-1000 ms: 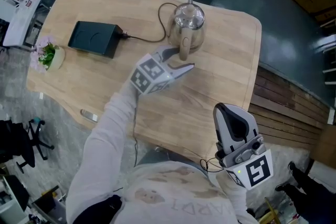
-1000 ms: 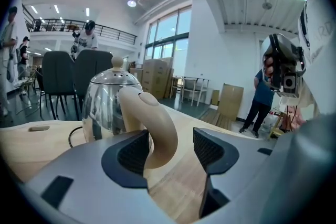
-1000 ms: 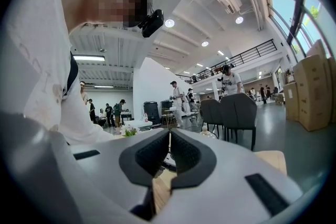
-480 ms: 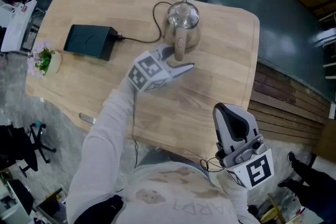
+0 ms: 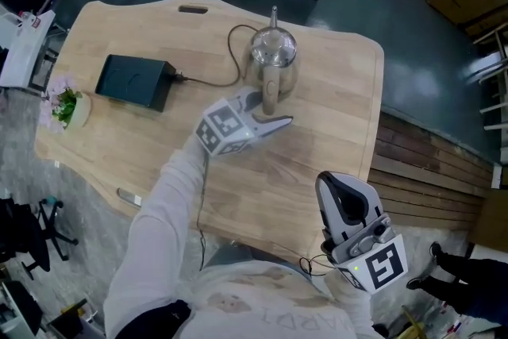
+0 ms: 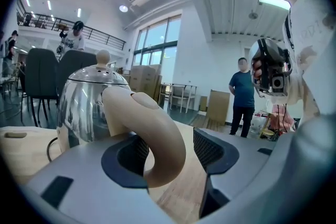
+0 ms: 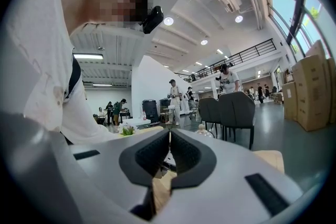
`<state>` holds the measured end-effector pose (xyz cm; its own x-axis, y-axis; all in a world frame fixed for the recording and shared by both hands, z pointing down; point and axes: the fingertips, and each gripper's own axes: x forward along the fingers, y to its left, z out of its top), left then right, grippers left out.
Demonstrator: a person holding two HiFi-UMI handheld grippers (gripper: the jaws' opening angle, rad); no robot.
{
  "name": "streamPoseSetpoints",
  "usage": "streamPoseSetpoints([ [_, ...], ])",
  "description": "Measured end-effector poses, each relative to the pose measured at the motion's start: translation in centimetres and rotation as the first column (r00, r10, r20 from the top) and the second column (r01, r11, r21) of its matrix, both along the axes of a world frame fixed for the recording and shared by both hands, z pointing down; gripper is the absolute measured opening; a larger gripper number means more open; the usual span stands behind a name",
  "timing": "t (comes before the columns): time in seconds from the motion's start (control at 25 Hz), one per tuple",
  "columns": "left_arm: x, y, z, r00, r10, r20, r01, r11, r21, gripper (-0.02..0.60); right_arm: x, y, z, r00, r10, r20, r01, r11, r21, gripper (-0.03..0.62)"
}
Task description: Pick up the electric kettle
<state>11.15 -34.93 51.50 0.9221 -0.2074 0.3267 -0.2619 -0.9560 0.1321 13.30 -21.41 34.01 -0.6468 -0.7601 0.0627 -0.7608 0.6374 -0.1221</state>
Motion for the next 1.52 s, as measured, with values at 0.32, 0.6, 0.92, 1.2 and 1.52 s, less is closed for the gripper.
streamPoseSetpoints([
  [0.32,0.9,0.1,-0.4,0.999,0.01,-0.043,-0.01,1.0,0.004,0.242,-0.2,0.0,-0.3,1.0,-0.001,-0.012,0.001,1.0,0.001,0.018],
  [0.6,2.2,-0.1,-0.5,0.997,-0.007,-0.079,0.007,1.0,0.003,0.242,0.4,0.2,-0.3,1.0,0.017,-0.02,-0.017,1.0,0.004,0.018],
  [0.92,3.1,-0.7,-0.7,0.992,-0.079,-0.102,0.08,0.997,0.001,0.242,0.8,0.3,-0.3,0.999,0.028,-0.021,-0.028,1.0,-0.002,0.018],
  [1.2,4.2,-1.2,-0.5,0.978,-0.171,-0.117,0.174,0.984,0.024,0.242,0.9,0.3,0.1,0.999,0.027,-0.029,-0.028,1.0,-0.008,0.018],
  [1.52,5.5,-2.3,-0.5,0.944,-0.308,-0.119,0.319,0.944,0.087,0.242,1.0,0.3,0.2,0.999,0.028,-0.032,-0.029,0.999,-0.016,0.018],
])
